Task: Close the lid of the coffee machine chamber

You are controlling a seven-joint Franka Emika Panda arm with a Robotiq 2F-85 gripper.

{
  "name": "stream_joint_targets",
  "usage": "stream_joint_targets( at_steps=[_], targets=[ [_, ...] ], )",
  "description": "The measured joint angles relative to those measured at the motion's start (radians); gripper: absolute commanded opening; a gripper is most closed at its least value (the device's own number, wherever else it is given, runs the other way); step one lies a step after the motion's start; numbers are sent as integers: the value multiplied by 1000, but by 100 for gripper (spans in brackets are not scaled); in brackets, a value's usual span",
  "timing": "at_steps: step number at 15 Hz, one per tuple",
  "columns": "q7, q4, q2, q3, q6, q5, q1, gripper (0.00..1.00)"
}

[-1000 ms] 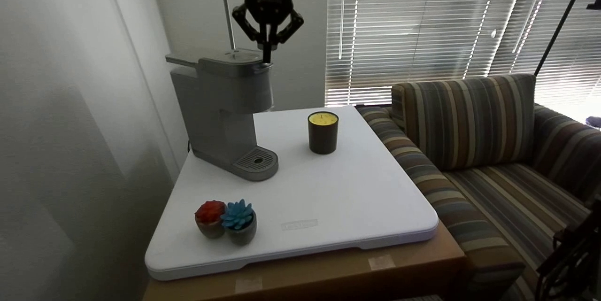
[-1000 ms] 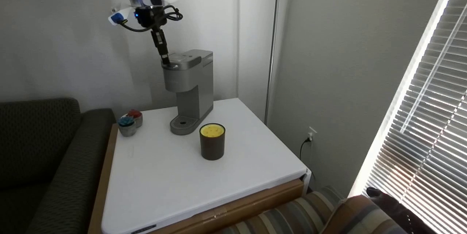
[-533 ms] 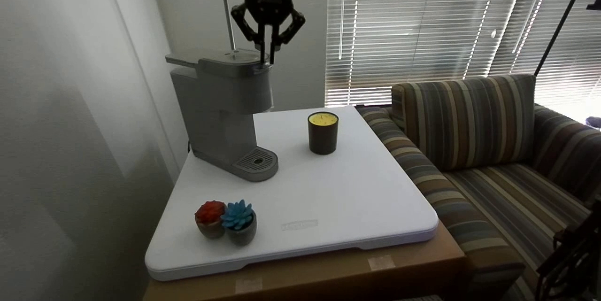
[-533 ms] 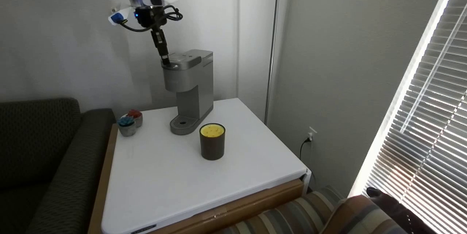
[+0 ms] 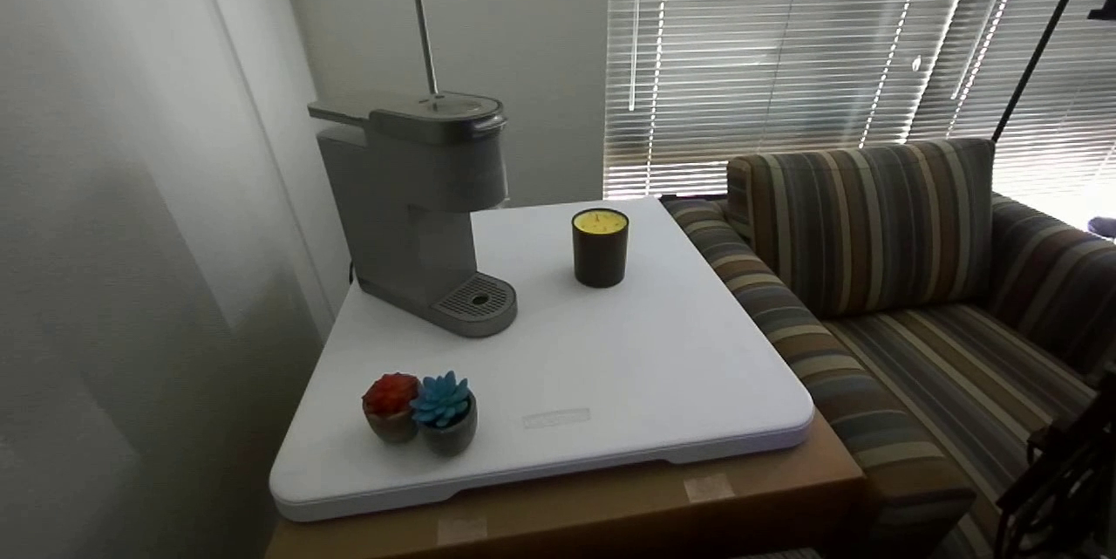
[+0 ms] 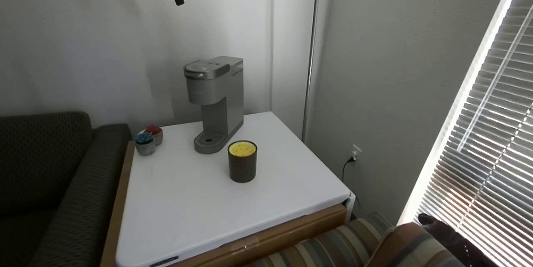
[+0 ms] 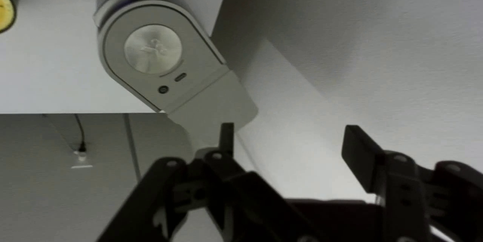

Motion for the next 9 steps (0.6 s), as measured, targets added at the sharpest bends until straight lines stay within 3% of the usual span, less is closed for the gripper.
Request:
stream_joint_targets(
  at_steps=[5,9],
  targets=[
    [-335,30,-5,103,-94,277,-87,100],
    [-410,47,-2,110,-205,331,-122,100]
  ],
)
